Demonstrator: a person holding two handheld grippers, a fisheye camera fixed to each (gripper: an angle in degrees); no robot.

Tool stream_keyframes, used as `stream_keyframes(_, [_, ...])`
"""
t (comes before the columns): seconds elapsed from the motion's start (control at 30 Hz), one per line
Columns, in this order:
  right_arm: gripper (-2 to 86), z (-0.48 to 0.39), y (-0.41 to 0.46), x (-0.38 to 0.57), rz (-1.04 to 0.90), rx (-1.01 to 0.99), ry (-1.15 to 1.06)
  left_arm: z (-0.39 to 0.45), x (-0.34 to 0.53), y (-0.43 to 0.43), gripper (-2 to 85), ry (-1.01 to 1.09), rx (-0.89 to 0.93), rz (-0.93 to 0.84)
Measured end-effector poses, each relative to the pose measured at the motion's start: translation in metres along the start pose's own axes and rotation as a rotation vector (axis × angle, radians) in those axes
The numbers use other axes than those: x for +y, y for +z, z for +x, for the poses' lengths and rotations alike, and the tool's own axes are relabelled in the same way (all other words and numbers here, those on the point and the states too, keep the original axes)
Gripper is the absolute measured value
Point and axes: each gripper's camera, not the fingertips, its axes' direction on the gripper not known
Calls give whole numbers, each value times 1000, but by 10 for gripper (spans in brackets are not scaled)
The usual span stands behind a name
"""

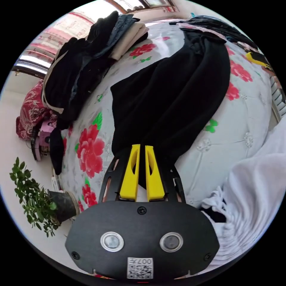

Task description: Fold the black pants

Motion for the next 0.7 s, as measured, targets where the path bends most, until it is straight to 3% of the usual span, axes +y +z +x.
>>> stream_keyframes(0.1, [58, 23, -25, -4, 77, 32, 24, -65, 27, 11, 34, -220, 0, -102])
stream_keyframes(0.2, [64, 33, -31, -13, 63, 61, -25, -109, 76, -11, 50, -404, 36, -67])
stream_keyframes(0.33, [74, 19, -12, -31, -33, 95, -192, -108, 129, -42, 98, -607, 100, 1])
stream_keyframes(0.43, [78, -2, 9, -55, -75, 144, -326, -89, 143, -36, 113, -685, 192, -16])
stream_keyframes(0.57, [74, -7, 37, -91, -122, 239, -375, -67, 123, -18, 106, -630, 182, -75])
stream_keyframes(0.63, [65, 2, 57, -107, -189, 269, -359, -62, 107, 7, 60, -628, 181, -157])
stream_keyframes(0.7, [52, 13, 74, -111, -265, 290, -344, -62, 104, 11, 32, -665, 198, -104])
